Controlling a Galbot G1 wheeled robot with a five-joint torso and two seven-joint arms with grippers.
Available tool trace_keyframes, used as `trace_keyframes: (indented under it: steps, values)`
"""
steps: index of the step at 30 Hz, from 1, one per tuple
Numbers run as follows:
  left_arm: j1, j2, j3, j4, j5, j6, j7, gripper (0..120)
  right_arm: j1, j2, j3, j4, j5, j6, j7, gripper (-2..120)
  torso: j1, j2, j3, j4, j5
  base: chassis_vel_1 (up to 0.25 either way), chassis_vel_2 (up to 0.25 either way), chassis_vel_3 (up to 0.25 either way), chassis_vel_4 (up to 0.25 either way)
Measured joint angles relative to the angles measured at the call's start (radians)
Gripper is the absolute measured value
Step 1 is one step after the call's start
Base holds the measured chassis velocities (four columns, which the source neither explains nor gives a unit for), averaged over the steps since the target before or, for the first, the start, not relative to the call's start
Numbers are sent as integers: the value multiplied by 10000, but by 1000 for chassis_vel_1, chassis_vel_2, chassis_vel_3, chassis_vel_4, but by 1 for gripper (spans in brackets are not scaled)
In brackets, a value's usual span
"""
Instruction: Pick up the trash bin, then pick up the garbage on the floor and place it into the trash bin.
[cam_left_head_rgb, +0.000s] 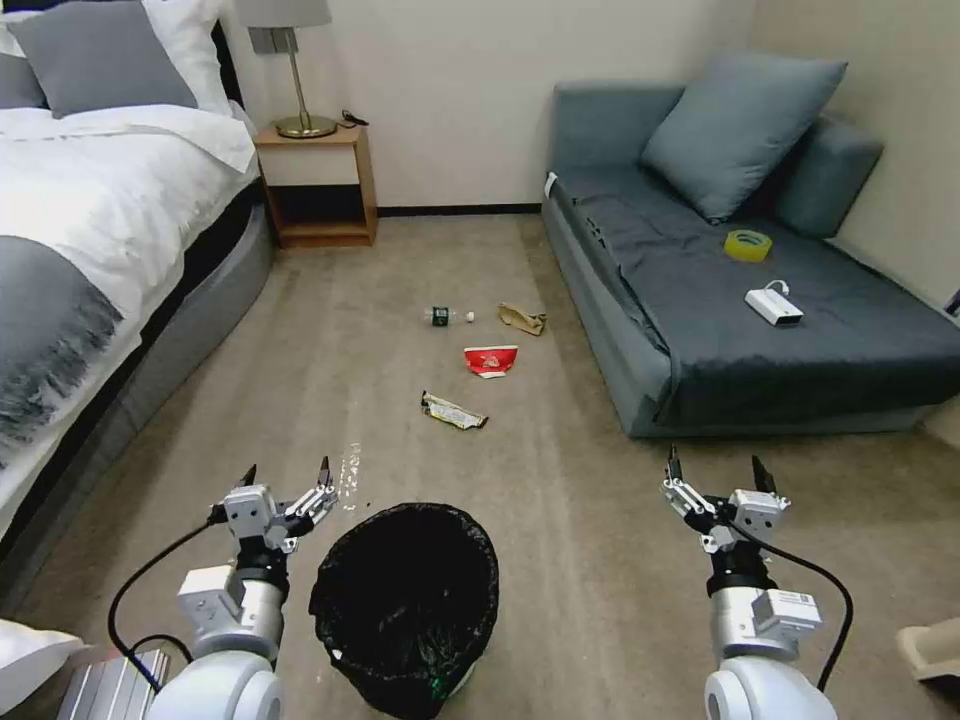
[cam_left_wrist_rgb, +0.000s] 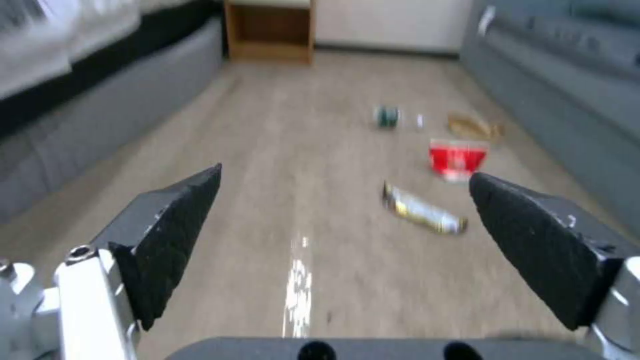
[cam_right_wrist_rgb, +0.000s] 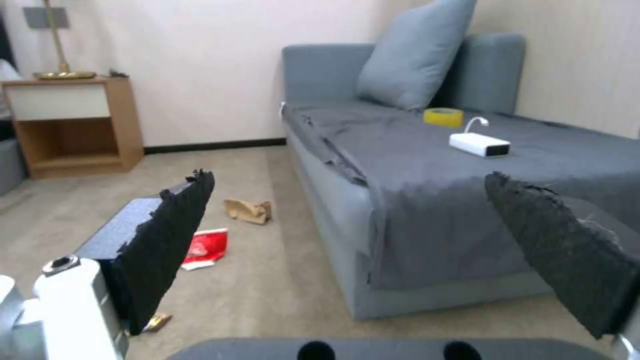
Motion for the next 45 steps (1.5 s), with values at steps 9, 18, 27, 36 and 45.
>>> trace_keyframes:
  steps: [9,18,27,36,45]
  values:
    - [226,989,114,-20,-1587,2684,-508,100,-60,-487,-61,264,408,-344,154,100,0,-1,0,0,-2,0,0,0,0]
    - [103,1438,678,119,-2852,3797,-1403,100,-73,-335,-183,210,400,-283,258,100,0,-1,0,-1,0,0,0,0,0]
    - [-70,1211,1145,544,-3238,3995,-1835,100,-2,-174,-217,-33,351,-156,378,100,0,-3,0,-1,-1,0,0,0,0]
    - [-167,1296,1147,1013,-3311,3828,-1684,77,92,-64,-205,-229,344,-79,564,100,0,-3,0,-1,-1,0,0,0,0]
    - [-205,1330,1008,1261,-3370,3637,-1402,41,212,51,-135,-384,364,-8,773,100,0,-3,-1,-1,-1,0,0,0,0]
